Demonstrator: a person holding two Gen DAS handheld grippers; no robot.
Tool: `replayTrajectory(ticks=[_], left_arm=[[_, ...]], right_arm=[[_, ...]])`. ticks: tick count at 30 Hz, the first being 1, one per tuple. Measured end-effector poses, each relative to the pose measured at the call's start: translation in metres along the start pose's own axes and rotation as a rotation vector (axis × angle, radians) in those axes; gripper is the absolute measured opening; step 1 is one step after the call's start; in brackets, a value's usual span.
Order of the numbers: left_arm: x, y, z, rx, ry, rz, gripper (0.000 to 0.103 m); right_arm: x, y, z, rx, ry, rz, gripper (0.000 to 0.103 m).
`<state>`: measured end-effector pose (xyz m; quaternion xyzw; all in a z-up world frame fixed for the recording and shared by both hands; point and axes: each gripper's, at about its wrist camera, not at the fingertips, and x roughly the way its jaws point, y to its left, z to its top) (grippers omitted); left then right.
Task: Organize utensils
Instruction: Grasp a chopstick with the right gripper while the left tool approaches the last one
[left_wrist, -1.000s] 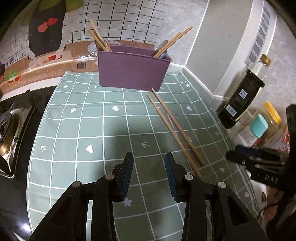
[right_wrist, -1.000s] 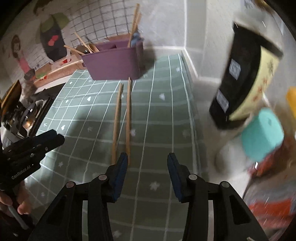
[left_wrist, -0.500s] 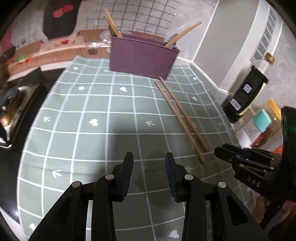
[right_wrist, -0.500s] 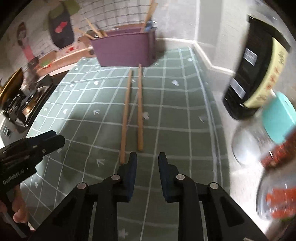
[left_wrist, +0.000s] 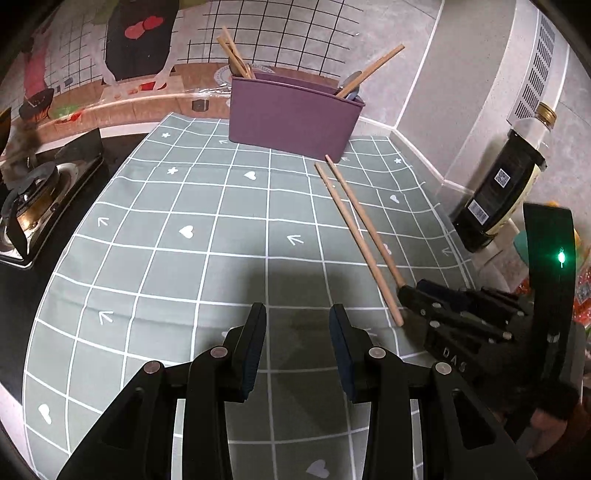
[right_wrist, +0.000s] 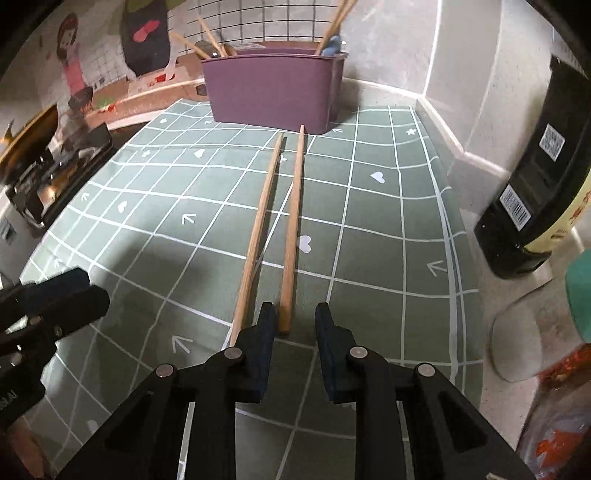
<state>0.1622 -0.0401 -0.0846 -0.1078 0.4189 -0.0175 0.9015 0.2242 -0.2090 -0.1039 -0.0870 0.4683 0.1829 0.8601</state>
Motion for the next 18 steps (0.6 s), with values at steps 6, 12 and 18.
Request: replayTrajectory(ticks=[6, 12, 18], left_arm=[[0.005, -0.014, 0.001, -0.003, -0.003, -0.011, 0.037], [0.019, -0.040, -0.009, 0.029, 0.030, -0.064, 0.037], [0.040, -0.067, -0.013, 0.047, 0.081, -0.104, 0.037]], right_arm=[[-0.018, -0.015, -0.005, 0.050, -0.039, -0.029, 0.006], [-0.039, -0.044, -0.010, 0.158, -0.079, -0.044, 0.006], [-0.049, -0.060, -0.019, 0.227, -0.095, -0.026, 0.006]])
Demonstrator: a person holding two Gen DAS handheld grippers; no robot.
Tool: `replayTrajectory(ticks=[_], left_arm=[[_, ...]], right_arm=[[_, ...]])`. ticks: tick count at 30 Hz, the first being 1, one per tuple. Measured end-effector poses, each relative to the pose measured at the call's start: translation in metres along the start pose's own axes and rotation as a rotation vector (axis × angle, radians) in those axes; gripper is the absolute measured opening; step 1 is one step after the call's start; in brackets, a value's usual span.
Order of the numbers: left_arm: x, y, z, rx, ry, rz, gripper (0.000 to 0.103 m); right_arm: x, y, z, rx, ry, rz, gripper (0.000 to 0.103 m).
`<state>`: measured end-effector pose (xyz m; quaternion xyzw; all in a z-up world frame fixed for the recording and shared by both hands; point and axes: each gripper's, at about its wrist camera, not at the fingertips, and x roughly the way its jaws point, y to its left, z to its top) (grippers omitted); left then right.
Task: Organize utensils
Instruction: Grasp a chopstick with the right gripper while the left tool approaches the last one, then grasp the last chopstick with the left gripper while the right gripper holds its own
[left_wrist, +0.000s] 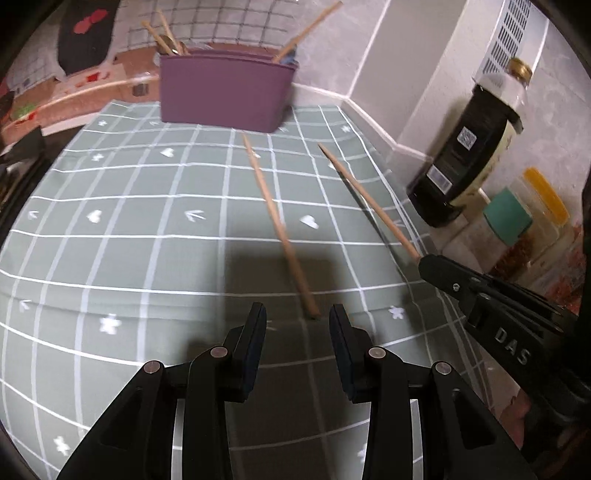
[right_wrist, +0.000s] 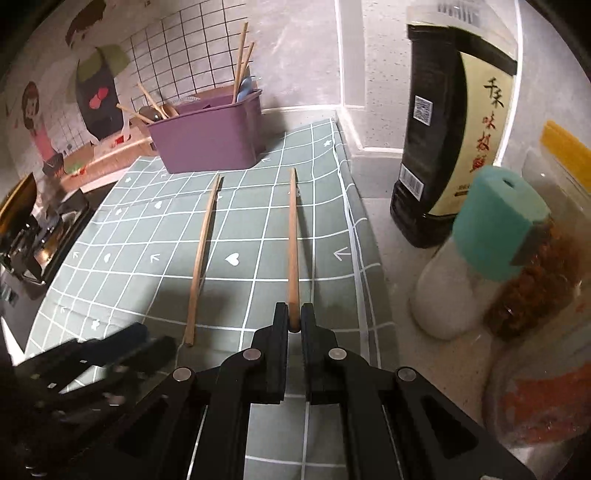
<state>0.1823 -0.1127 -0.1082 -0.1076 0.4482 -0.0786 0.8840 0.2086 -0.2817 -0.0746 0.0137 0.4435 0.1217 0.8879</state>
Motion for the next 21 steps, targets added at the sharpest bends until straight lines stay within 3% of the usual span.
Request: replayTrajectory(ticks=[7, 12, 17, 21], left_arm=[[0.015, -0.019, 0.008, 0.069, 0.006, 0.072, 0.035], [0.017, -0.014, 0.008, 0.069, -0.002, 0.089, 0.010], [0.006, 0.003, 0.014, 0.050, -0.032, 0.087, 0.006], [-0.020, 0.020, 0.025, 0.054, -0.101, 0.098, 0.006]], right_arm=[[-0.004, -0.006, -0.002, 0.016, -0.006, 0.017, 0.006], [-0.004, -0.008, -0.001, 0.027, -0.008, 0.027, 0.006], [-0.007, -0.005, 0.001, 0.016, -0.018, 0.022, 0.006], [-0.013, 0.001, 0.005, 0.003, -0.034, 0.018, 0.006]])
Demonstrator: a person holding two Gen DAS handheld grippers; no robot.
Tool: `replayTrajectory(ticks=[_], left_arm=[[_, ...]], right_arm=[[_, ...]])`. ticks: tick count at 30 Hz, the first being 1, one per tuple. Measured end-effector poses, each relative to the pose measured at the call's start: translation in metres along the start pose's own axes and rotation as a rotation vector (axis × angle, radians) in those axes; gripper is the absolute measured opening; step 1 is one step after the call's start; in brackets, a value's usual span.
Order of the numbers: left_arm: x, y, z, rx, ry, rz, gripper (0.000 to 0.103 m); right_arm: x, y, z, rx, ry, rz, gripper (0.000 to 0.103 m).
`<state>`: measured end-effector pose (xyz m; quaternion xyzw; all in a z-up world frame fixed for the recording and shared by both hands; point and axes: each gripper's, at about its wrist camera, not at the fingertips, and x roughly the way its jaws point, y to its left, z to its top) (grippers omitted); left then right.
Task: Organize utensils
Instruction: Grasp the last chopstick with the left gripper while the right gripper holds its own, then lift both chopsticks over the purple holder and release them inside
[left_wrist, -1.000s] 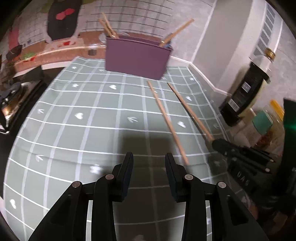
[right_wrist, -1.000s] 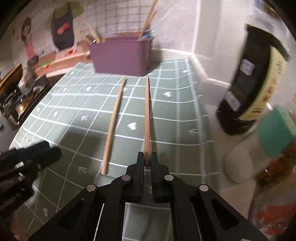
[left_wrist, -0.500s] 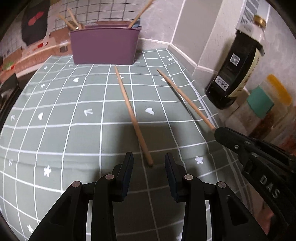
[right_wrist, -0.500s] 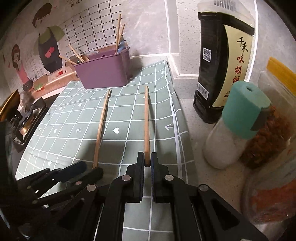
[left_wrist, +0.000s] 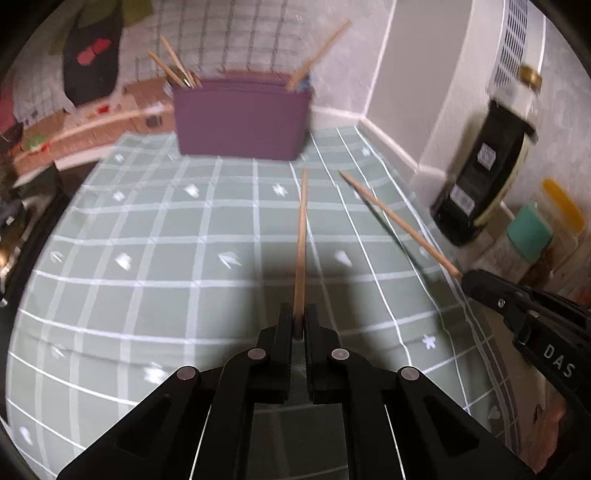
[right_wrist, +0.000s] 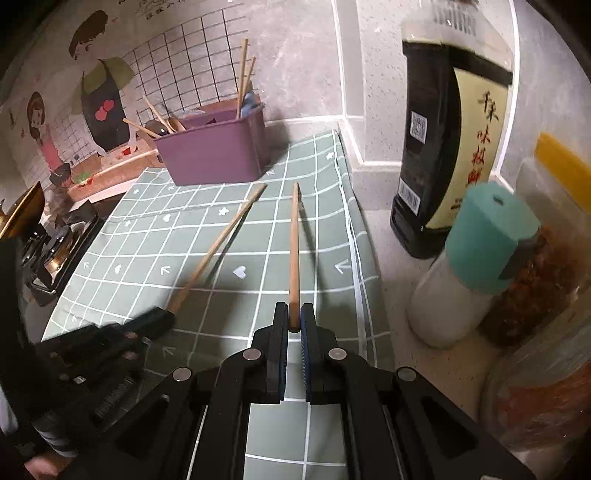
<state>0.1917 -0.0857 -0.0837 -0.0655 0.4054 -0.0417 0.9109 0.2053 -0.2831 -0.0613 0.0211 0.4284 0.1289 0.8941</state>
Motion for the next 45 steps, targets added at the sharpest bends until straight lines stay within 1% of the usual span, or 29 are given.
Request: replayTrajectory(ticks=[5, 11, 17, 21, 24, 27, 33, 37, 41, 45], left_arm=[[-0.031, 0.029, 0.022, -0.006, -0.087, 0.020, 0.006], [-0.065, 0.062, 0.057, 0.014, -0.161, 0.031, 0.006], [-0.097, 0.086, 0.104, 0.051, -0.236, 0.013, 0.006], [-0.110, 0.103, 0.141, 0.042, -0.252, -0.038, 0.006], [-0.124, 0.113, 0.173, 0.049, -0.260, -0.080, 0.006], [-0.144, 0.113, 0.207, 0.074, -0.292, -0.116, 0.005], [-0.187, 0.106, 0.278, 0.110, -0.372, -0.212, 0.005], [-0.207, 0.095, 0.315, 0.138, -0.457, -0.218, 0.005], [-0.203, 0.090, 0.345, 0.133, -0.499, -0.215, 0.005], [-0.177, 0.087, 0.367, 0.137, -0.514, -0.190, 0.005]], right_arm=[[-0.009, 0.010, 0.011, -0.026, -0.026, -0.020, 0.006], [-0.026, 0.028, 0.039, -0.072, -0.087, -0.059, 0.006], [-0.051, 0.045, 0.088, -0.105, -0.168, -0.108, 0.006], [-0.068, 0.058, 0.131, -0.120, -0.220, -0.137, 0.006], [-0.082, 0.068, 0.162, -0.120, -0.236, -0.148, 0.006], [-0.103, 0.080, 0.191, -0.119, -0.250, -0.136, 0.006], [-0.155, 0.111, 0.254, -0.132, -0.336, -0.126, 0.006], [-0.182, 0.128, 0.293, -0.149, -0.417, -0.121, 0.006], [-0.182, 0.141, 0.324, -0.170, -0.462, -0.113, 0.006], [-0.163, 0.147, 0.349, -0.179, -0.474, -0.109, 0.006]])
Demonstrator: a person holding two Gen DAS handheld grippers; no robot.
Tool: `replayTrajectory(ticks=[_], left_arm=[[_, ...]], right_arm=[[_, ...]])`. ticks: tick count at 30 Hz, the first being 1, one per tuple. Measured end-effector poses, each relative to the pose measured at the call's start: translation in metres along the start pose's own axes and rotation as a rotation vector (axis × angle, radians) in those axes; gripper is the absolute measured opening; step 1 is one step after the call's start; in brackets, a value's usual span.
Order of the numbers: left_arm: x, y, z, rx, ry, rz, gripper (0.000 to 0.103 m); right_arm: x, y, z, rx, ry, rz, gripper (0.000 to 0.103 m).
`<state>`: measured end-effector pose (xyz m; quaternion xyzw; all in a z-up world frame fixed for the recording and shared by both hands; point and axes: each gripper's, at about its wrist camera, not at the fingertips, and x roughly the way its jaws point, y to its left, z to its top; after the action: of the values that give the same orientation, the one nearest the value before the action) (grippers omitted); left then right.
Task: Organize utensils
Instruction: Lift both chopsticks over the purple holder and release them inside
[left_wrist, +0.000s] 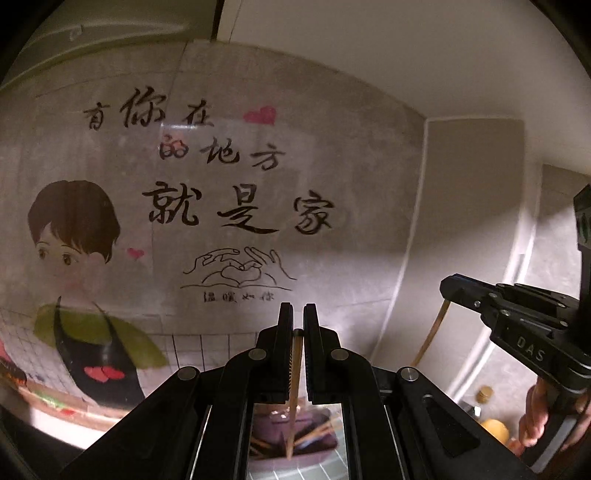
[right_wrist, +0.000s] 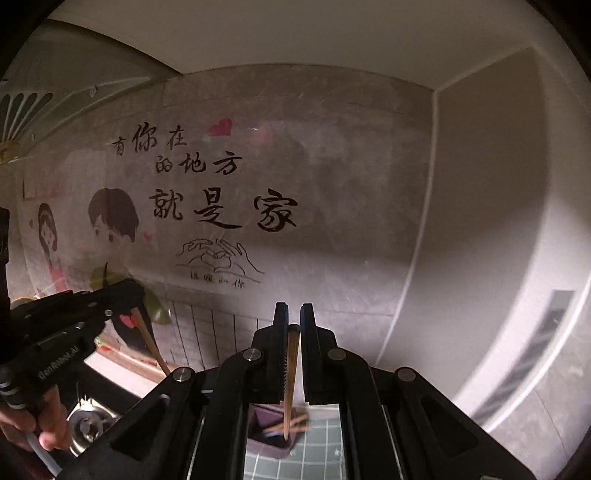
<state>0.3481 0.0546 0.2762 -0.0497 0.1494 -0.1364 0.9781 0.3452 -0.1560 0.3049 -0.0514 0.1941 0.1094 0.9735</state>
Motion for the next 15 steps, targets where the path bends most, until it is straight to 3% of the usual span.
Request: replayTrajectory(ticks=[8, 15], left_arm=[[0.071, 0.025, -0.032, -0.015, 0.070, 0.031, 0.005], [0.122, 0.053, -0.073, -0.063, 0.144, 0.040, 0.005]], right_arm=[[0.064, -0.004, -0.015, 0.032, 0.052, 0.032, 0.006], [0.129, -0.006, -0.057, 0.097, 0.158, 0.083, 0.006]])
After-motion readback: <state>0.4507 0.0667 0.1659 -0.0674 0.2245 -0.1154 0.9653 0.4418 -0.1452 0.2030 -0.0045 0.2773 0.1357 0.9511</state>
